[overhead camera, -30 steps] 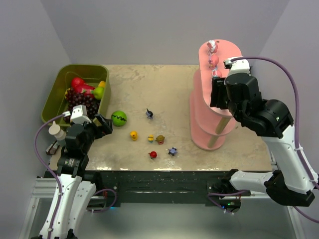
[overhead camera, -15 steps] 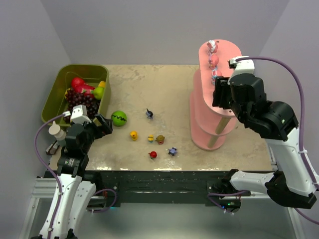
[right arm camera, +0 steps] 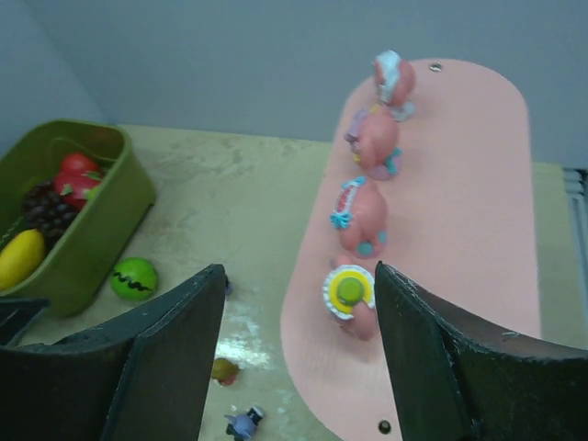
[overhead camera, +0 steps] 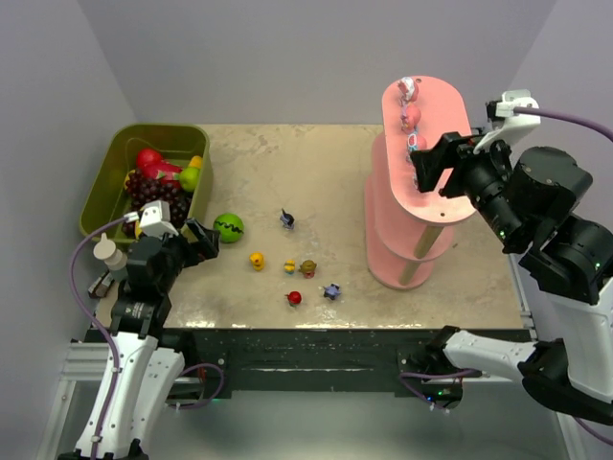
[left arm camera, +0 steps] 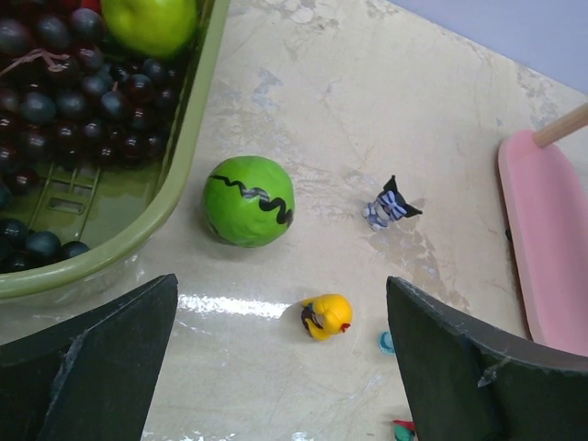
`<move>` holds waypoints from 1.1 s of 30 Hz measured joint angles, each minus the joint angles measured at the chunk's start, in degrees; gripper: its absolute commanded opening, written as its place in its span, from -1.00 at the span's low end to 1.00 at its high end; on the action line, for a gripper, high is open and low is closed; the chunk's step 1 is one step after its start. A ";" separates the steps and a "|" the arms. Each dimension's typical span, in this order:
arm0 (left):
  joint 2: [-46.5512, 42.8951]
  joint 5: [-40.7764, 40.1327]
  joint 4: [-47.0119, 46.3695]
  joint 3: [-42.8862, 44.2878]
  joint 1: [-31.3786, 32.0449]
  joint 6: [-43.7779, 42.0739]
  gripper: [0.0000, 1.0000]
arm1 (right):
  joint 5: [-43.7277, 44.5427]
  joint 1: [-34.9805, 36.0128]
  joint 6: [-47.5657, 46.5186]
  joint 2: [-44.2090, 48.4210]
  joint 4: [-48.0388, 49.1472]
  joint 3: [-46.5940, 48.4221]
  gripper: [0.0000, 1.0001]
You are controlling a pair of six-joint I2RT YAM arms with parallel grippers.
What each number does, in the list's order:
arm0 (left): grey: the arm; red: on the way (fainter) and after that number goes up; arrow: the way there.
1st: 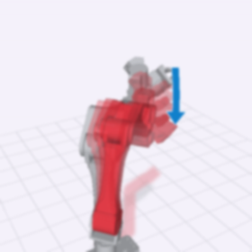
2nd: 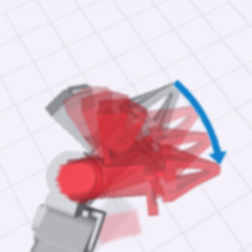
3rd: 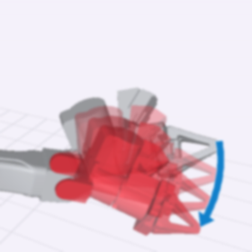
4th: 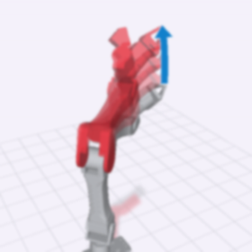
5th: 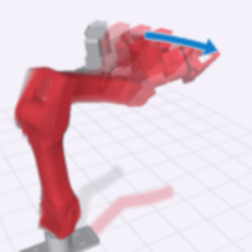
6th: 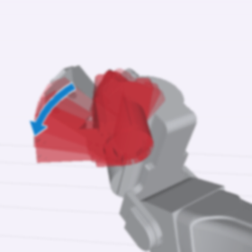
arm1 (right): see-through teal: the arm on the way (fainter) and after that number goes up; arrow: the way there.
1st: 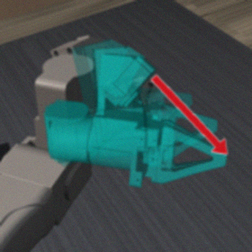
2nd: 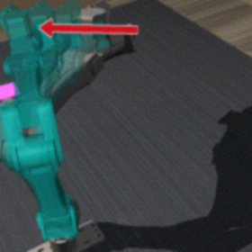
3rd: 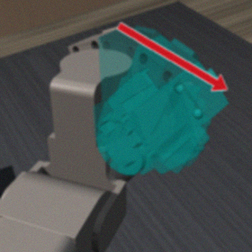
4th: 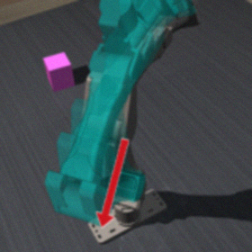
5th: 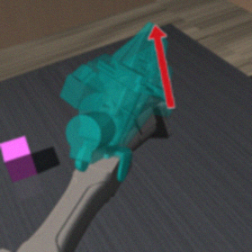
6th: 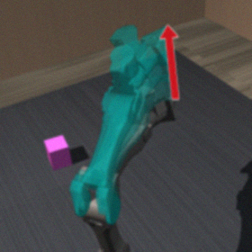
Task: Place and organize the plastic toys onto the shelf
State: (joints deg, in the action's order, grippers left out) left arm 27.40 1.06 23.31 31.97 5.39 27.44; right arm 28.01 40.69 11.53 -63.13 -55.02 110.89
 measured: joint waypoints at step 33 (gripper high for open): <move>10.54 0.07 -32.74 -18.05 42.51 4.11 0.93 | -41.00 -0.11 -6.45 -2.27 25.90 -15.76 0.47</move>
State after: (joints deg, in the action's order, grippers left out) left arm 37.93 1.13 -9.43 13.91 47.90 31.55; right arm -12.99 40.58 5.08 -65.41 -29.12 95.13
